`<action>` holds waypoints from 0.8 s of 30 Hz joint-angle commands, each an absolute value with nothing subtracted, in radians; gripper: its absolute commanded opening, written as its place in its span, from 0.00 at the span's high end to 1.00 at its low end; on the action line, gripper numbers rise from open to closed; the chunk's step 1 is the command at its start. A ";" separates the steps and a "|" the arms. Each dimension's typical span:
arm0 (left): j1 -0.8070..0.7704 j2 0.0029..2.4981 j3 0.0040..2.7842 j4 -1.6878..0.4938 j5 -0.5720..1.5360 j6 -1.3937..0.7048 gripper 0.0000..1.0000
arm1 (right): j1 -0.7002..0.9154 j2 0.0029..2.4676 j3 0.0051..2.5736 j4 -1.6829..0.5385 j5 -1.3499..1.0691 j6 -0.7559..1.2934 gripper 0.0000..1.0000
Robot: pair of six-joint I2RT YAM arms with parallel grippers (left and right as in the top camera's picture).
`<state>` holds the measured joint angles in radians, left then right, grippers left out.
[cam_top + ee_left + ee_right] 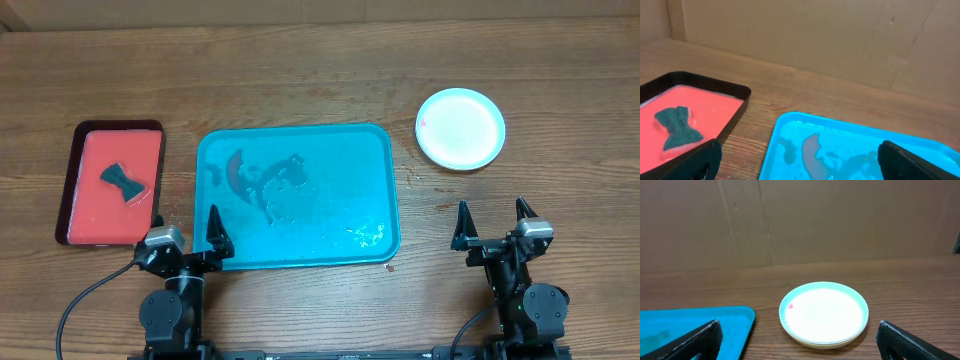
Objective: Clean dirty plates on tray and stack at the side
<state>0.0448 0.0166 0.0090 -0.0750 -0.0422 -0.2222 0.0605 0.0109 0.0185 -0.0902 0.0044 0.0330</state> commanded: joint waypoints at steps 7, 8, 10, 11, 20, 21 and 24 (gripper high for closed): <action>0.007 0.003 0.004 -0.075 -0.055 -0.028 0.00 | 0.060 0.003 0.008 -0.084 0.009 0.030 0.00; 0.007 0.003 0.005 -0.075 -0.056 -0.028 0.00 | 0.060 0.003 0.008 -0.084 0.009 0.030 0.00; 0.006 0.003 0.004 -0.075 -0.057 -0.021 0.00 | 0.060 0.003 0.008 -0.084 0.010 0.030 0.00; 0.006 0.003 0.004 -0.075 -0.059 -0.014 0.00 | 0.060 0.003 0.008 -0.084 0.010 0.030 0.00; 0.006 0.003 0.005 -0.075 -0.047 0.019 0.00 | 0.060 0.003 0.008 -0.084 0.009 0.030 0.00; 0.006 0.003 0.005 -0.074 -0.048 0.020 0.00 | 0.060 0.003 0.008 -0.084 0.009 0.030 0.00; 0.006 0.004 0.005 -0.074 -0.048 0.020 0.00 | 0.060 0.003 0.008 -0.084 0.010 0.030 0.00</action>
<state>0.0124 0.0166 0.0090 -0.0757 -0.0418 -0.0029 0.0605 0.0109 0.0185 -0.0902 0.0044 0.0330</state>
